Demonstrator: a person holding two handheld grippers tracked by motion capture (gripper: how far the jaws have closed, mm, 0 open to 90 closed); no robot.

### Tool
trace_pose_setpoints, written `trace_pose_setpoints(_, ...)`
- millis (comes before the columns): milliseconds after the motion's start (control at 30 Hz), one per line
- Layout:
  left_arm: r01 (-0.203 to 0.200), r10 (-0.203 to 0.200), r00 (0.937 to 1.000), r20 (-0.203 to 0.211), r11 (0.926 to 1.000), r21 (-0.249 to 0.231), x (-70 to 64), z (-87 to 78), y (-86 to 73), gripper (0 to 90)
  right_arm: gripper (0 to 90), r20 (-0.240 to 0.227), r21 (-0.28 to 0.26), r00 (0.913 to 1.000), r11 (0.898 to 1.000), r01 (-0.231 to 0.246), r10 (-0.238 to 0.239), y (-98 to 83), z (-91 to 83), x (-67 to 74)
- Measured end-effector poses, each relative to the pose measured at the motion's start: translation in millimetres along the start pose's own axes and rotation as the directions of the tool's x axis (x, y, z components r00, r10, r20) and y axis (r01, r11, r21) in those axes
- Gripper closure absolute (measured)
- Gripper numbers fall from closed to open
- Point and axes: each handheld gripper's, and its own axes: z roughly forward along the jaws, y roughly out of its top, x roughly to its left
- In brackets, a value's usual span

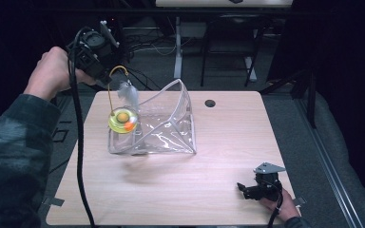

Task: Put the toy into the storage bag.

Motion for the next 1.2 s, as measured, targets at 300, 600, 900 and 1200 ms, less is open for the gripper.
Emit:
trace_pose_setpoints(300,-0.02,0.02,0.9996,0.019,0.9998,0.001,-5.9,8.5,8.4,88.0,0.0,0.0,0.0,1.0,1.0,0.0,0.0,0.0,0.0,0.0)
trace_pose_setpoints(600,-0.033,0.032,0.9988,0.038,0.9994,0.009,-9.0,21.2,16.5,88.0,0.0,0.0,0.0,1.0,1.0,0.0,0.0,0.0,0.0,0.0)
trace_pose_setpoints(900,-0.036,0.035,0.9984,0.045,0.9993,0.011,-11.5,29.4,23.8,88.0,0.0,0.0,-0.001,1.0,1.0,-0.001,0.001,0.0,0.1,0.0)
trace_pose_setpoints(1200,-0.024,0.023,0.9974,0.068,0.9995,0.019,-9.9,51.3,24.8,88.0,0.0,0.0,-0.001,1.0,1.0,0.0,0.0,0.0,0.0,0.0)
